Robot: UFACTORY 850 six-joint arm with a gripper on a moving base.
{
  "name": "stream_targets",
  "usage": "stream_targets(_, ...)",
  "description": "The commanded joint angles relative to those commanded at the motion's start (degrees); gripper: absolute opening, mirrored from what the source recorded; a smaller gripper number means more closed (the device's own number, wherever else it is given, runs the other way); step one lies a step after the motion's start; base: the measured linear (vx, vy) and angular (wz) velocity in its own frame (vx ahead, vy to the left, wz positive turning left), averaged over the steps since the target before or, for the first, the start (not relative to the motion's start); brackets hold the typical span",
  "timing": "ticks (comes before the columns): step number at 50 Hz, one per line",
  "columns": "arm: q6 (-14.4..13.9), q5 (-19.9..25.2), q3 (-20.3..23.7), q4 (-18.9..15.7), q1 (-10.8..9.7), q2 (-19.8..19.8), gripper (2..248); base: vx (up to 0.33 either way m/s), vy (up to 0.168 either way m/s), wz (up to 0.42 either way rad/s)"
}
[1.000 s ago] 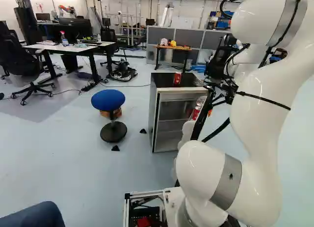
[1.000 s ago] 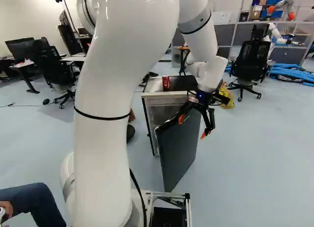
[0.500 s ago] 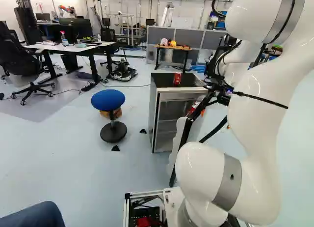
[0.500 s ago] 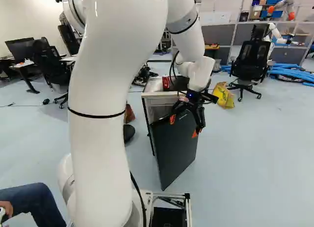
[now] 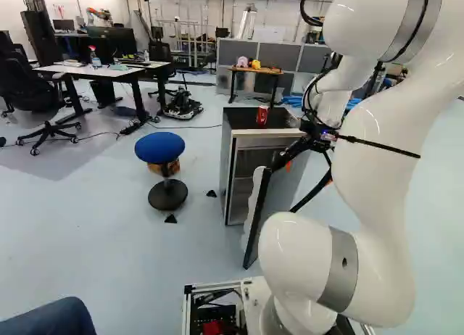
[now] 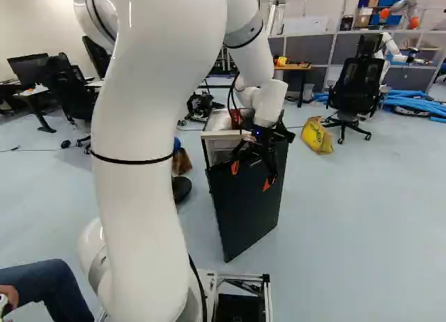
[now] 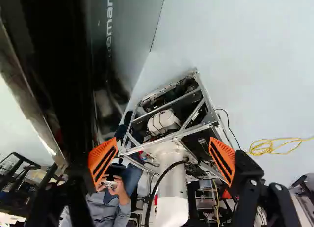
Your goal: Grab a drink from the fridge
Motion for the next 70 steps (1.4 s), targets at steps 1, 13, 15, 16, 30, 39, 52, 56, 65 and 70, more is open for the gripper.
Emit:
stream_targets(1,0.0,0.1,0.0,0.0,0.2,0.0,247,0.0,0.0,0.0)
stream_targets(13,0.0,1.6,0.0,0.0,2.6,0.0,247,0.0,0.0,0.0)
stream_targets(15,0.0,1.9,0.0,0.0,3.0,0.0,247,0.0,0.0,0.0)
stream_targets(16,0.0,2.1,0.0,0.0,3.2,0.0,247,0.0,0.0,0.0)
stream_targets(30,0.0,4.4,0.0,0.0,5.6,0.0,247,0.0,0.0,0.0)
stream_targets(39,0.0,5.9,0.4,0.0,6.7,0.2,247,0.0,0.0,0.0)
stream_targets(52,0.0,8.3,0.7,0.0,7.6,0.5,247,0.0,0.0,0.0)
stream_targets(56,0.0,9.0,0.8,0.0,7.9,0.5,247,0.0,0.0,0.0)
stream_targets(65,0.0,10.8,1.1,0.0,8.4,0.7,247,0.0,0.0,0.0)
stream_targets(70,0.0,11.8,1.2,0.0,8.8,0.8,247,0.0,0.0,0.0)
